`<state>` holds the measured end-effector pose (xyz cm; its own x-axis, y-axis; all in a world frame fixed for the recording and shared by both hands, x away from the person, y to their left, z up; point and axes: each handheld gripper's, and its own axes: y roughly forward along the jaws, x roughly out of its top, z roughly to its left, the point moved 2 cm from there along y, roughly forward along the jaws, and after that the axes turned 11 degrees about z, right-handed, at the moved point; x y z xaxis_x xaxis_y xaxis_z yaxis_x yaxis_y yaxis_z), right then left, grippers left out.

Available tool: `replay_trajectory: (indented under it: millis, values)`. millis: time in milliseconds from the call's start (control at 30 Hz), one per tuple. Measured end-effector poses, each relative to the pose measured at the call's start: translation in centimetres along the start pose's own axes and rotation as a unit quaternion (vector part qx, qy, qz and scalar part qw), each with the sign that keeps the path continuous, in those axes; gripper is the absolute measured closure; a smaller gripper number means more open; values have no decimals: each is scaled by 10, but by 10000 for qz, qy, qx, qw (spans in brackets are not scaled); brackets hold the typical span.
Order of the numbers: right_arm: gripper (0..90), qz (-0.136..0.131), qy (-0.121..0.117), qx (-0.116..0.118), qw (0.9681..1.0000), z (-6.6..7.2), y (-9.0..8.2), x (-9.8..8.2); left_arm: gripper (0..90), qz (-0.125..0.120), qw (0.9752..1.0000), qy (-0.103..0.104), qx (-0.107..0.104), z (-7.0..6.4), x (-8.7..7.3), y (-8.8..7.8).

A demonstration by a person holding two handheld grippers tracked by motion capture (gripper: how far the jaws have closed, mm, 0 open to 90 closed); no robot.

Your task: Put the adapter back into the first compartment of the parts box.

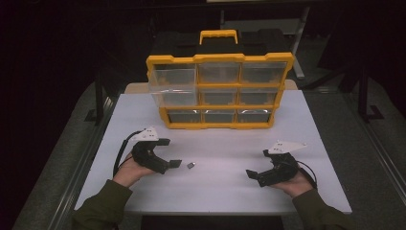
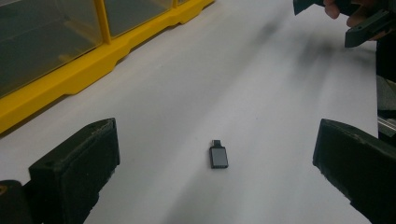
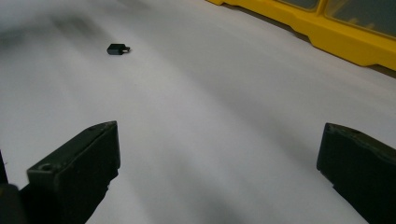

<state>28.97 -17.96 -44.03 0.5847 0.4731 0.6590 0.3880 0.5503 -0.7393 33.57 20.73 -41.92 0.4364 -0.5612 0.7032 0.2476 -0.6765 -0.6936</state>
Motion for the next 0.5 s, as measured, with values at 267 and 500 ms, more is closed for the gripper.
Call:
replay_trajectory:
  millis: [267,500]
  values:
    - [0,-13,-8,-2,10000,0,0,0,0,33,10000,71,-30,-2,7,8]
    - [0,-25,-1,7,10000,0,0,1,0,109,9998,155,-23,-7,11,16]
